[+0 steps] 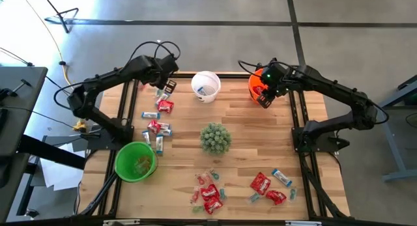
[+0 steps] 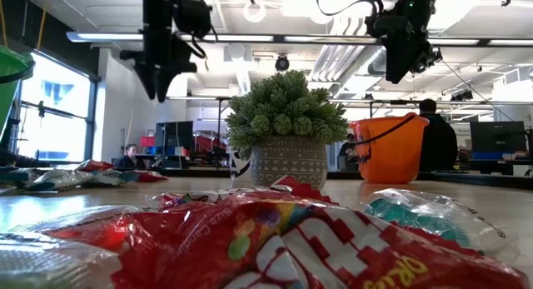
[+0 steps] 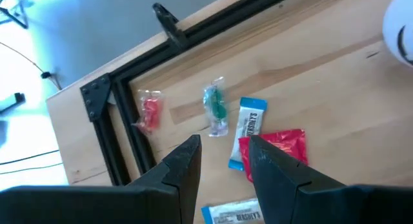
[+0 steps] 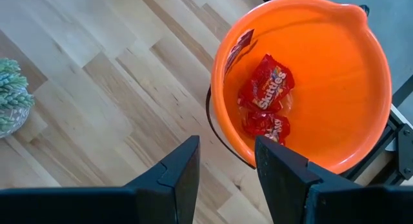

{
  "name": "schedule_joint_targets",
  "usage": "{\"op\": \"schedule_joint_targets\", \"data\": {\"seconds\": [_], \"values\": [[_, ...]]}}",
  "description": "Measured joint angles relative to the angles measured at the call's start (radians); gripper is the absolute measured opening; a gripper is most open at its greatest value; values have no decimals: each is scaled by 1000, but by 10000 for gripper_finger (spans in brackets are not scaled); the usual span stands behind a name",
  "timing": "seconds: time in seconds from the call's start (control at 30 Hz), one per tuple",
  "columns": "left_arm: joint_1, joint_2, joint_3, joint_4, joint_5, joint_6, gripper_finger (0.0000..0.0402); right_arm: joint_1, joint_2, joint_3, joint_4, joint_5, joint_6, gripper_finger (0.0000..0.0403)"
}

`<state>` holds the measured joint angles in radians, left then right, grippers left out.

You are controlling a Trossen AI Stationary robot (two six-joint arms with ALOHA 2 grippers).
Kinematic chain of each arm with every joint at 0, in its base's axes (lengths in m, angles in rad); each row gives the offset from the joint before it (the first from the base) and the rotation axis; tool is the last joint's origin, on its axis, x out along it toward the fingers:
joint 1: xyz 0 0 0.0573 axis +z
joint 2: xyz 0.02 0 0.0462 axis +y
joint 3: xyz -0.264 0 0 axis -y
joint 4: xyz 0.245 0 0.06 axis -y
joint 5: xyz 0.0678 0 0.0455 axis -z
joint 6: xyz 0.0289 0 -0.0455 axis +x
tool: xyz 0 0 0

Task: Sort candy
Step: Put the blue gummy into the green bucket

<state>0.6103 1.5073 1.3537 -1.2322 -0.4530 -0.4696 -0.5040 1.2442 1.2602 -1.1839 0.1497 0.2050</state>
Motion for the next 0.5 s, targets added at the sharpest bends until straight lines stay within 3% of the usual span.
{"op": "schedule_joint_targets", "data": {"seconds": [0.27, 0.5], "values": [[47, 105, 0, 60, 83, 80, 117, 0, 0, 0, 0, 0, 8, 144], [80, 136, 0, 74, 86, 114, 117, 0, 0, 0, 0, 3, 41, 144]]}}
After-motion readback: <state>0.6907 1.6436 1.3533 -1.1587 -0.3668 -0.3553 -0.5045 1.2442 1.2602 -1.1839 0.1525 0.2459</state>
